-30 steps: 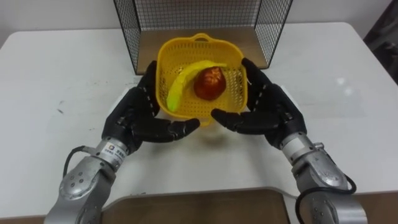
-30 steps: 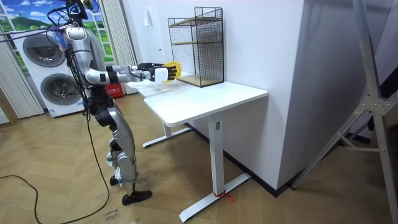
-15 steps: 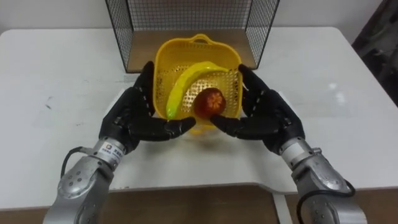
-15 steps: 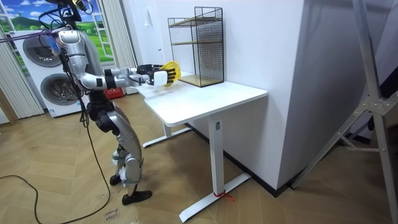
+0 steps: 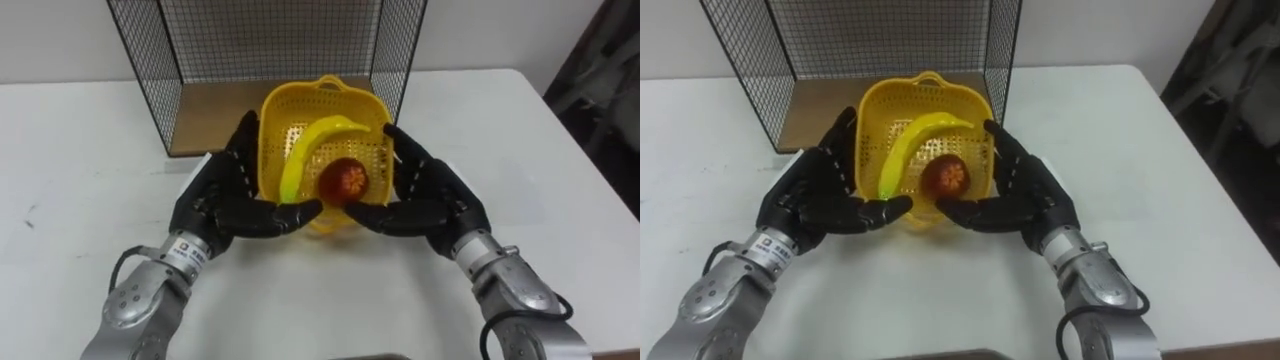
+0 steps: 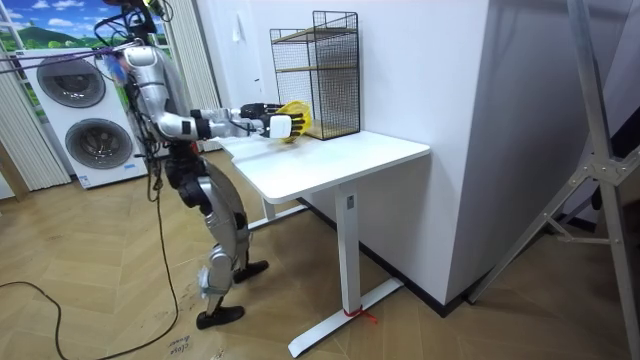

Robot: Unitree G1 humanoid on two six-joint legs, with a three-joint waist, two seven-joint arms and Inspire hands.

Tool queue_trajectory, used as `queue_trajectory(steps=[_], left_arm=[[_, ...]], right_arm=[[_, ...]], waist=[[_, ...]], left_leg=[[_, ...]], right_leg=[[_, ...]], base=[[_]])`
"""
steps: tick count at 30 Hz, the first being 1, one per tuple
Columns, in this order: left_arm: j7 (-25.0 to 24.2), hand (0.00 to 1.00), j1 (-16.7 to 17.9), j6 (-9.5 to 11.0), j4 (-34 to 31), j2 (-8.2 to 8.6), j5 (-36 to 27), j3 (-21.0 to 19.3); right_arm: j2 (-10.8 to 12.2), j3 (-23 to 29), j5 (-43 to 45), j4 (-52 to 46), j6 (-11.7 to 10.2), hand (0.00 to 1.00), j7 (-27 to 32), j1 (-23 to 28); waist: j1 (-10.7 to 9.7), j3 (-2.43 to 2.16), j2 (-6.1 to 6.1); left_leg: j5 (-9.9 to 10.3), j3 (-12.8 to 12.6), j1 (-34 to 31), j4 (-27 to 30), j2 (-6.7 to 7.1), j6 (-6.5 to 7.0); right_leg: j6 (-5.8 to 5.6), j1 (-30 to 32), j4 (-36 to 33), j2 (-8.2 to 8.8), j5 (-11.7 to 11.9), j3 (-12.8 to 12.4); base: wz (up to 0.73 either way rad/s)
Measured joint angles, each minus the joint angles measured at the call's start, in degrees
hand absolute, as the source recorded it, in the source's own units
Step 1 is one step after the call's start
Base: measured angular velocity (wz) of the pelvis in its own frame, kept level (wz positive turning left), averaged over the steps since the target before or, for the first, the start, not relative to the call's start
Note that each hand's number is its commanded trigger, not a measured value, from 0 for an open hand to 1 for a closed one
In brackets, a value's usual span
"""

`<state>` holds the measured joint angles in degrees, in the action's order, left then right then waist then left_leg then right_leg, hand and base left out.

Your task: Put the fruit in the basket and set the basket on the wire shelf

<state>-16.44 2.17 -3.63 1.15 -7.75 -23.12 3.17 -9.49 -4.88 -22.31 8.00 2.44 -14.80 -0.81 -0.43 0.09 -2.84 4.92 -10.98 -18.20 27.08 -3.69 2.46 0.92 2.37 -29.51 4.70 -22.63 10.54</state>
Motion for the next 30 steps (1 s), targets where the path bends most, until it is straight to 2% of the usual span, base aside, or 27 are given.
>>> queue_trajectory(steps=[2,4,6,7,8,9,10,11,12,13,14,16,17,19,20,21,22,23,24,27,28,30], left_arm=[[0.05,0.0,0.0,0.03,0.06,-0.48,-1.48,0.15],[0.06,0.0,0.01,0.22,0.06,-0.64,-2.06,0.6],[0.07,0.0,0.0,0.44,0.06,-0.67,-2.27,0.86],[0.08,0.0,-0.02,0.91,0.06,-0.73,-3.07,1.17],[0.1,0.0,-0.02,1.35,0.05,-0.75,-3.79,1.3],[0.1,0.0,-0.07,1.42,0.04,-0.73,-3.78,1.3],[0.09,0.0,-0.36,1.5,0.04,-0.75,-3.67,1.34],[0.1,0.0,-0.61,1.64,0.04,-0.75,-3.54,1.37],[0.1,0.0,-0.72,1.68,0.04,-0.76,-3.61,1.4],[0.09,0.0,-0.77,1.69,0.0,-0.77,-3.69,1.51],[0.37,0.0,-0.89,1.69,-0.02,-0.8,-3.65,1.64],[2.04,0.0,-1.21,1.74,-0.02,-0.79,-3.58,2.32],[2.91,0.0,-2.17,1.8,-0.02,-0.87,-3.67,2.47],[3.49,0.0,-3.31,1.99,-0.02,-1.31,-3.85,2.26],[3.48,0.0,-3.57,2.12,-0.01,-1.56,-4.15,2.1],[3.47,0.0,-3.57,2.29,0.0,-1.77,-4.14,2.03],[3.47,0.0,-3.54,2.41,0.14,-1.7,-4.13,2.06],[3.48,0.0,-3.42,2.4,0.51,-1.42,-4.1,2.46],[3.47,0.0,-3.41,2.4,0.55,-1.46,-4.1,2.64],[3.32,0.0,-3.4,2.44,0.87,-1.61,-3.65,2.62],[3.12,0.0,-3.39,2.42,0.86,-1.65,-3.6,2.76],[2.84,0.0,-3.41,2.4,0.83,-1.75,-3.6,2.68]], right_arm=[[-0.01,-0.12,-0.17,-0.14,0.0,0.0,0.37,-0.21],[-0.18,-0.44,-0.16,-0.2,0.0,0.0,0.54,-0.33],[-0.11,-0.67,-0.16,-0.21,0.0,0.0,1.04,-0.32],[-0.21,-0.69,-0.15,-0.47,-0.04,0.0,1.12,-0.38],[-0.33,-0.66,-0.15,-0.68,-0.67,0.0,1.12,-0.38],[-0.32,-0.57,-0.15,-0.92,-0.79,0.0,1.12,-0.38],[-0.25,-0.44,-0.13,-1.64,-0.91,0.0,1.19,-0.42],[-0.13,-0.41,-0.13,-2.13,-1.21,0.0,1.39,-0.46],[-0.28,-0.25,-0.13,-2.18,-1.33,0.0,1.41,-0.48],[-0.37,0.07,0.03,-2.16,-1.37,0.0,1.62,-0.45],[-0.27,-0.07,-0.1,-2.08,-1.37,0.0,1.81,-0.44],[-0.12,-0.39,-0.25,-1.74,-1.38,0.0,2.16,-0.46],[-0.1,-0.52,-0.4,-1.86,-1.67,0.0,2.13,-0.77],[-0.09,-0.66,-0.38,-2.01,-1.69,0.0,1.96,-1.44],[-0.08,-0.68,-0.29,-1.97,-1.69,0.0,2.0,-1.34],[-0.08,-0.71,-0.18,-1.95,-1.69,0.0,2.0,-1.26],[-0.18,-0.71,0.01,-1.82,-1.69,0.0,2.05,-1.09],[-0.42,-0.67,0.21,-1.43,-1.68,0.0,2.18,-0.98],[-0.39,-0.63,0.2,-1.27,-1.68,0.0,2.25,-0.93],[-0.57,-0.65,0.06,-0.2,-1.66,0.0,2.06,-0.76],[-0.87,-0.62,-0.09,-0.13,-1.65,0.0,2.05,-0.77],[-0.99,-0.59,-0.38,-0.13,-1.63,0.0,2.02,-0.88]], waist=[[-0.37,0.1,-0.02],[-0.25,0.23,0.25],[-0.62,0.27,0.32],[-0.58,0.29,0.23],[-0.68,0.4,0.14],[-0.98,0.4,0.13],[-1.2,0.54,-0.15],[-1.26,0.65,-0.36],[-1.26,0.7,-0.44],[-1.31,0.68,-0.42],[-0.99,0.75,-0.52],[-0.71,0.81,-0.61],[-0.53,1.16,-0.48],[-0.42,1.53,-0.38],[-0.47,1.62,-0.23],[-0.58,1.64,-0.16],[-0.86,1.6,0.23],[-0.85,1.18,1.55],[-0.88,1.12,1.91],[-0.67,0.78,1.77],[-0.6,0.51,1.81],[-0.39,0.41,1.87]], left_leg=[[2.15,-0.27,0.15,1.48,1.48,0.41],[4.03,-1.48,0.32,2.49,2.07,0.92],[5.37,-1.75,0.98,2.58,3.54,1.5],[6.13,-2.33,1.38,2.48,4.55,2.04],[6.59,-2.9,1.73,2.54,5.64,2.66],[6.87,-3.11,1.9,2.65,6.19,2.99],[7.43,-3.63,2.52,2.64,7.36,3.68],[8.25,-4.36,3.13,2.62,8.04,4.27],[8.57,-4.51,3.46,2.6,8.35,4.55],[9.29,-4.63,3.97,2.59,8.51,4.97],[9.81,-4.52,4.73,2.34,8.48,5.29],[10.39,-3.12,5.99,1.63,8.37,5.52],[10.42,-2.54,5.62,1.67,8.01,5.53],[10.43,-2.58,4.82,1.96,7.58,5.61],[10.47,-2.54,4.68,2.28,7.39,5.63],[10.48,-2.51,4.78,2.39,7.36,5.61],[10.59,-2.36,5.06,2.57,7.3,5.42],[10.44,-1.8,5.38,2.26,6.73,5.07],[10.31,-1.69,5.75,1.89,6.48,4.9],[9.18,-1.26,7.96,-0.66,6.2,4.1],[8.73,-1.19,8.05,-1.28,5.82,3.9],[8.17,-1.24,8.06,-2.01,5.14,3.55]], right_leg=[[-0.83,-0.21,-1.68,2.1,-2.07,0.49],[-1.57,-0.38,-2.67,3.41,-3.43,0.3],[-2.71,-1.34,-2.83,4.94,-4.2,0.47],[-3.52,-1.47,-4.38,6.26,-4.63,0.55],[-3.86,-0.33,-7.79,7.88,-4.67,0.99],[-4.34,0.4,-10.02,8.81,-4.4,1.08],[-5.56,2.19,-14.54,10.61,-3.52,0.56],[-5.62,3.86,-18.84,11.95,-1.99,0.21],[-5.48,4.64,-20.51,12.48,-1.08,0.18],[-5.43,5.5,-22.87,12.91,0.99,0.07],[-5.5,5.88,-24.26,12.86,3.19,-0.28],[-5.31,6.38,-25.71,12.26,5.24,-0.37],[-5.26,7.79,-25.15,10.94,3.46,-0.52],[-4.85,11.38,-23.05,9.44,1.05,-0.54],[-4.87,12.6,-18.4,7.99,0.57,-0.36],[-4.79,12.55,-15.07,7.24,0.59,-0.32],[-2.55,11.77,-10.01,6.02,1.35,-0.11],[-2.23,10.41,-7.86,4.83,2.41,0.27],[-2.04,9.79,-6.99,4.43,2.84,0.48],[-1.63,7.97,-4.03,3.65,3.66,0.4],[-1.38,7.68,-2.81,3.08,4.3,0.47],[-0.92,7.3,-0.93,2.16,5.46,0.58]], base=[[0.06],[0.0],[0.03],[0.0],[0.0],[0.14],[0.23],[0.24],[0.25],[0.23],[0.17],[0.05],[0.04],[0.02],[0.04],[0.07],[0.07],[0.05],[0.0],[-0.03],[-0.06],[-0.09]])
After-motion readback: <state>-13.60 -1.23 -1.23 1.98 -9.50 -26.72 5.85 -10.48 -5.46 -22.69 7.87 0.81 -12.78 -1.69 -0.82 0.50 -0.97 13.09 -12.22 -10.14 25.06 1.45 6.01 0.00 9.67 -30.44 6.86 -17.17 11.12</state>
